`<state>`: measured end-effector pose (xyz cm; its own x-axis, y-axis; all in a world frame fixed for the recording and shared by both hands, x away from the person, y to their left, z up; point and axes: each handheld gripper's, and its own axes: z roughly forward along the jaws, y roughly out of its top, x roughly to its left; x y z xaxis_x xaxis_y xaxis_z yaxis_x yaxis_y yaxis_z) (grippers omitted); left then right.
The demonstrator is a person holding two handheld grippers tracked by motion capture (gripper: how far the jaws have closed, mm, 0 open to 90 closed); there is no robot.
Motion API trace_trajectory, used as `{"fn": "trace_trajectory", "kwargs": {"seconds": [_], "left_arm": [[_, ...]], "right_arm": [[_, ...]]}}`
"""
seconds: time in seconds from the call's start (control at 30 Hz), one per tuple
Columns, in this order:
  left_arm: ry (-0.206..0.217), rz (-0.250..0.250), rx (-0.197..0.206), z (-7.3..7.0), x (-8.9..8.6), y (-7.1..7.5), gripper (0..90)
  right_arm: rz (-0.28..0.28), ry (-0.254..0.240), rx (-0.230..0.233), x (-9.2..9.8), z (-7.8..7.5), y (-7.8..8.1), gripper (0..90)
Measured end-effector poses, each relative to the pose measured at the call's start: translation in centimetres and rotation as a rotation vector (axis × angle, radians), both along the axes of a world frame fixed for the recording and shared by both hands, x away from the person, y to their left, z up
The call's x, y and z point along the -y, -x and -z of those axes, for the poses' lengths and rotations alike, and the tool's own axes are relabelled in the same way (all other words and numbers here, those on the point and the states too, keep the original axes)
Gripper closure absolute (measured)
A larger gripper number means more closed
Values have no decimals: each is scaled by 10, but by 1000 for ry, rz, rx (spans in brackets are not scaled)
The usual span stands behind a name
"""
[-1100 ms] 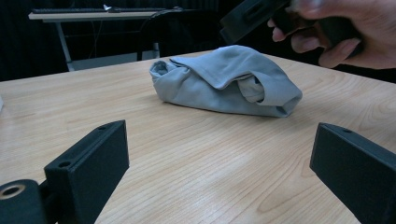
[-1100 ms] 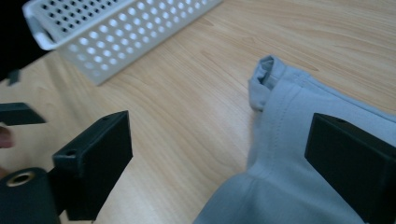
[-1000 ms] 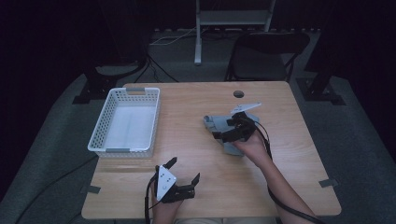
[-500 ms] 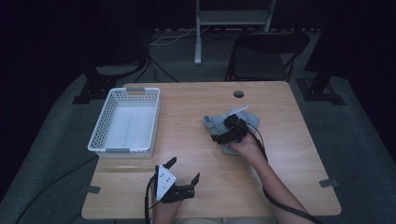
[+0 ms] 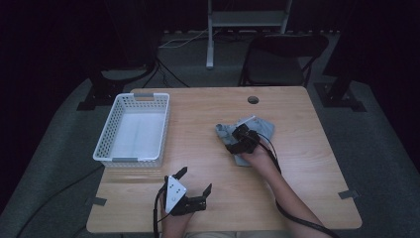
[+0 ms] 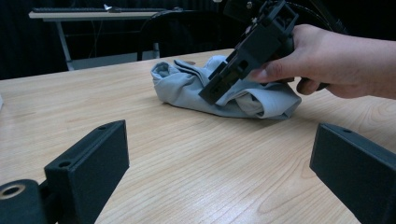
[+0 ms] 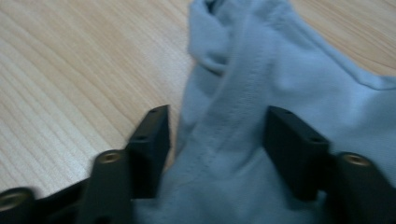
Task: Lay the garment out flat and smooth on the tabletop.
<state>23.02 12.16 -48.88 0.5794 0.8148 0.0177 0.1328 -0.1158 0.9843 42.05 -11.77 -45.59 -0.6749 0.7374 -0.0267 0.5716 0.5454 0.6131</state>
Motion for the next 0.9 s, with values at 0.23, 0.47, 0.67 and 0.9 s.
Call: {"fn": "trace_trajectory", "kwargs": {"seconds": [0.23,0.47,0.67,0.9], "left_arm": [[3,-2,-2,0,0,0,54],[9,-1,-5,0,-1,0,54],[11,-1,-5,0,-1,-1,54],[11,4,-8,0,0,-1,55]], "right_arm": [[41,-39,-13,10,-3,-4,640],[56,-76,-21,17,-6,-4,836],[58,-126,-26,25,-14,-2,848],[87,-251,-28,47,-27,5,844]]}}
